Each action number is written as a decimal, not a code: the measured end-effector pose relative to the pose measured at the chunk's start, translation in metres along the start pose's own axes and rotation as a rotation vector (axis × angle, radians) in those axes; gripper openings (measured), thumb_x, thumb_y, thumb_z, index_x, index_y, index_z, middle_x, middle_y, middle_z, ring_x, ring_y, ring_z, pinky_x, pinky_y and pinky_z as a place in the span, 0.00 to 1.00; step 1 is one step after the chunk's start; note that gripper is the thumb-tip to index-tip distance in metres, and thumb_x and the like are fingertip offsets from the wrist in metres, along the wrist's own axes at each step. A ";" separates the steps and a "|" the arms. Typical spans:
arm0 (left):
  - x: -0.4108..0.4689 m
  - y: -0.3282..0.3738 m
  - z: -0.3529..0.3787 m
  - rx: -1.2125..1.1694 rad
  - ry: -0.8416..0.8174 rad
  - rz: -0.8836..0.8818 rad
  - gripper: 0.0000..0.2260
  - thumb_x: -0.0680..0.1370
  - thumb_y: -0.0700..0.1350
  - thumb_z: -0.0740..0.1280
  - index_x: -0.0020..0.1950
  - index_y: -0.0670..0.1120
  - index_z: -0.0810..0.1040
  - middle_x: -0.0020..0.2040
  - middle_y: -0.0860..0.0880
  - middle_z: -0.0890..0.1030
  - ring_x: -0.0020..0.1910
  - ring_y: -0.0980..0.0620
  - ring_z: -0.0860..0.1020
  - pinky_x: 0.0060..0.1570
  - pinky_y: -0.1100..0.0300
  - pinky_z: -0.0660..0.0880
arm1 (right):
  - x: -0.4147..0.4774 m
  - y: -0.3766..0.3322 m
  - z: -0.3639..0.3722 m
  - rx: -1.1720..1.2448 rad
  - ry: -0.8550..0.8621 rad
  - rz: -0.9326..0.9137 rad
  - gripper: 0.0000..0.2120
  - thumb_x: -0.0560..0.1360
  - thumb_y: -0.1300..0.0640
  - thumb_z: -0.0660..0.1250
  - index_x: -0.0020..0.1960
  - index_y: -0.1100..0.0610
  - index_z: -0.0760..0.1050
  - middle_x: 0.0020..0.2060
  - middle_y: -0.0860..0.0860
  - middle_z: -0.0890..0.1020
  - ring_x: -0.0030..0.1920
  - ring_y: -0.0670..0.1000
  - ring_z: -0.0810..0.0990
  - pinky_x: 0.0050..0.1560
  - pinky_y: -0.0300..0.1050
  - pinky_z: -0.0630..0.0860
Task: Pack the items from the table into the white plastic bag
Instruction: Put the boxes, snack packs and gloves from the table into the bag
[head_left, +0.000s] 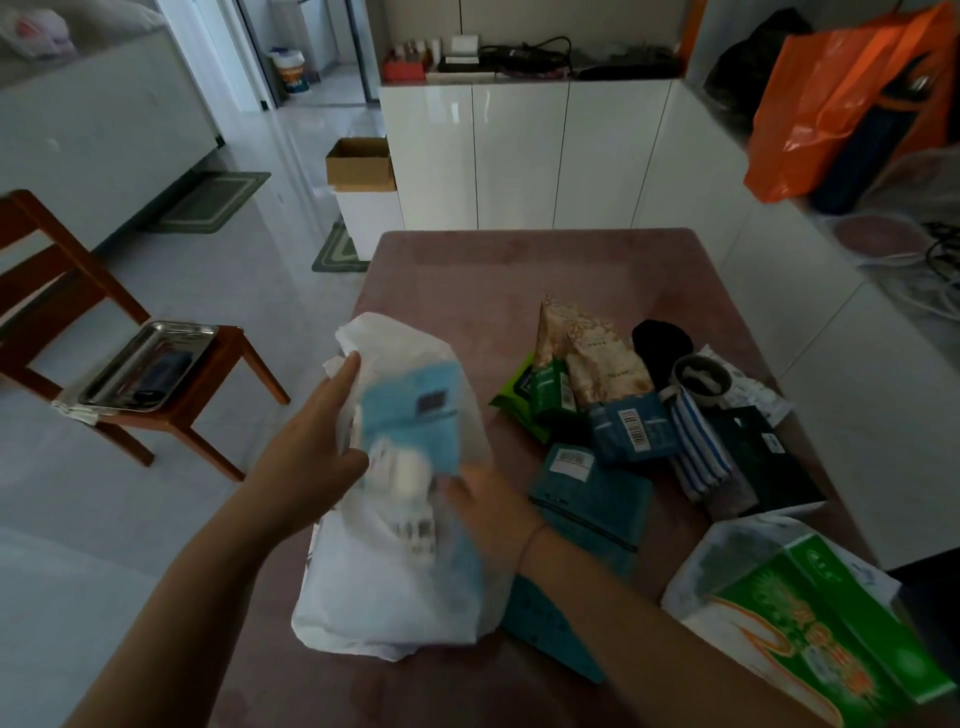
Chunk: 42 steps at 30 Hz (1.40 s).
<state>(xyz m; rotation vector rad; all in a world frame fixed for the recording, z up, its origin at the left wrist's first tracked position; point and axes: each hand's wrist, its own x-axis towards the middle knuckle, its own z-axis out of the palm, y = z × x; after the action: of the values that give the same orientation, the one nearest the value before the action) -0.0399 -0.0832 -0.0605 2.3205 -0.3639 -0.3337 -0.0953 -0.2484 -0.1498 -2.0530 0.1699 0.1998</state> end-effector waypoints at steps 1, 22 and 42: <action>0.000 -0.001 0.000 0.007 0.009 0.013 0.41 0.72 0.43 0.70 0.75 0.60 0.48 0.74 0.51 0.63 0.66 0.46 0.70 0.51 0.44 0.77 | 0.005 0.005 0.012 -0.018 -0.138 0.024 0.16 0.81 0.57 0.56 0.61 0.65 0.74 0.57 0.63 0.79 0.58 0.60 0.78 0.57 0.47 0.74; 0.007 -0.009 0.001 0.072 0.104 0.063 0.39 0.71 0.39 0.70 0.69 0.67 0.51 0.75 0.50 0.61 0.68 0.42 0.67 0.50 0.40 0.76 | 0.047 0.080 -0.104 -0.542 0.620 0.230 0.15 0.77 0.47 0.60 0.50 0.59 0.75 0.56 0.60 0.75 0.57 0.61 0.73 0.51 0.52 0.73; 0.018 -0.015 0.007 0.143 0.148 0.063 0.35 0.72 0.40 0.68 0.75 0.53 0.56 0.73 0.50 0.63 0.63 0.45 0.72 0.50 0.44 0.78 | 0.038 0.135 -0.143 -0.206 0.731 0.526 0.24 0.71 0.54 0.69 0.63 0.62 0.67 0.56 0.64 0.78 0.53 0.64 0.78 0.46 0.50 0.73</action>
<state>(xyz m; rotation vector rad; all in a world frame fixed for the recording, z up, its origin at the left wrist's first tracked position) -0.0231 -0.0837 -0.0779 2.4495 -0.3978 -0.1065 -0.0761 -0.4391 -0.2073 -2.1630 1.1822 -0.2352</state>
